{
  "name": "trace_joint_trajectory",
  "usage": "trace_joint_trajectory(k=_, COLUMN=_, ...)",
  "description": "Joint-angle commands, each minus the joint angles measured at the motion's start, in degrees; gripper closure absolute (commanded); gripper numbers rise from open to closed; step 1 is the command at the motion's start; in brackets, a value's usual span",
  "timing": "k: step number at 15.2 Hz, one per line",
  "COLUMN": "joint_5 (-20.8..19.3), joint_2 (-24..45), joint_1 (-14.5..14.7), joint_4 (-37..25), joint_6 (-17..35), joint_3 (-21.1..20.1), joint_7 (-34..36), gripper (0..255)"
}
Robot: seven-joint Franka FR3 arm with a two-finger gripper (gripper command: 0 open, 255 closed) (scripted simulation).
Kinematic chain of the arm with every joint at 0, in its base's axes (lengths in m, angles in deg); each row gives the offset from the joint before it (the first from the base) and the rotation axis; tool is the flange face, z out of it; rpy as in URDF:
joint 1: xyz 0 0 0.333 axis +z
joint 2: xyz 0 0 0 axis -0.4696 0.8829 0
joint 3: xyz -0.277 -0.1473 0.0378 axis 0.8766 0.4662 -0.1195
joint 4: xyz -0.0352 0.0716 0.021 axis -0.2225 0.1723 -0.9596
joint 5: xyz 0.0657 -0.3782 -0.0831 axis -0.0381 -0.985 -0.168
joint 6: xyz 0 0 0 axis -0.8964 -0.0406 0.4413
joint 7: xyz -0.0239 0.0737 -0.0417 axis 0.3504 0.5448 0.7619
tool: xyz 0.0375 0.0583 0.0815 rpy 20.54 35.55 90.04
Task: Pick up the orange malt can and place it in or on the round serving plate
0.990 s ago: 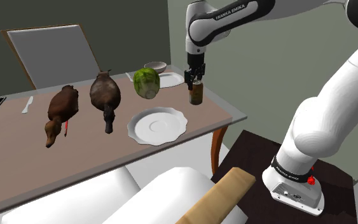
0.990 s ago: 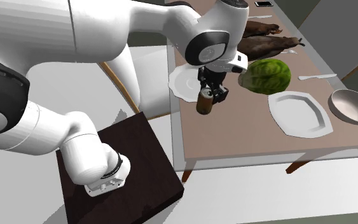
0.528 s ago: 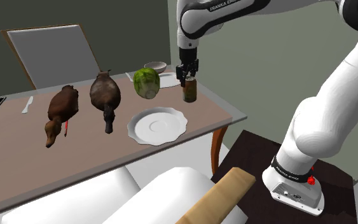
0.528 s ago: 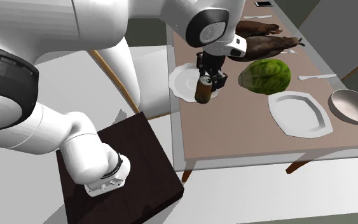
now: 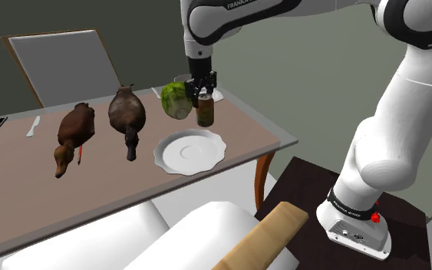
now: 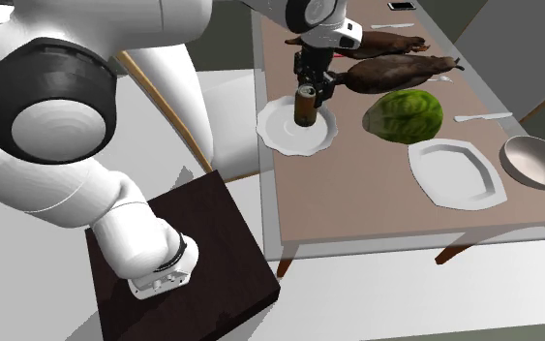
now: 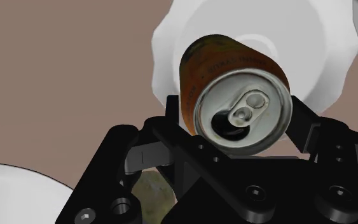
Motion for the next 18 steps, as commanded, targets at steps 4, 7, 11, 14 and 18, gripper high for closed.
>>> trace_joint_trajectory(k=4, joint_5=-0.33, joint_2=6.52, joint_1=2.77, joint_4=-9.70, joint_6=-3.15, joint_3=-2.75, joint_7=5.66, gripper=255)
trace_joint_trajectory(k=7, joint_5=-0.50, joint_2=8.19, joint_1=3.42, joint_4=-10.62, joint_6=-2.40, joint_3=-3.24, joint_7=6.83, gripper=255)
trace_joint_trajectory(k=11, joint_5=-0.52, joint_2=8.37, joint_1=3.41, joint_4=-7.77, joint_6=0.63, joint_3=-3.23, joint_7=6.83, gripper=255)
trace_joint_trajectory(k=14, joint_5=-0.55, joint_2=8.63, joint_1=3.41, joint_4=-5.79, joint_6=2.87, joint_3=-3.23, joint_7=6.84, gripper=255)
trace_joint_trajectory(k=18, joint_5=-0.59, joint_2=9.15, joint_1=3.41, joint_4=-3.36, joint_6=5.82, joint_3=-3.22, joint_7=6.87, gripper=255)
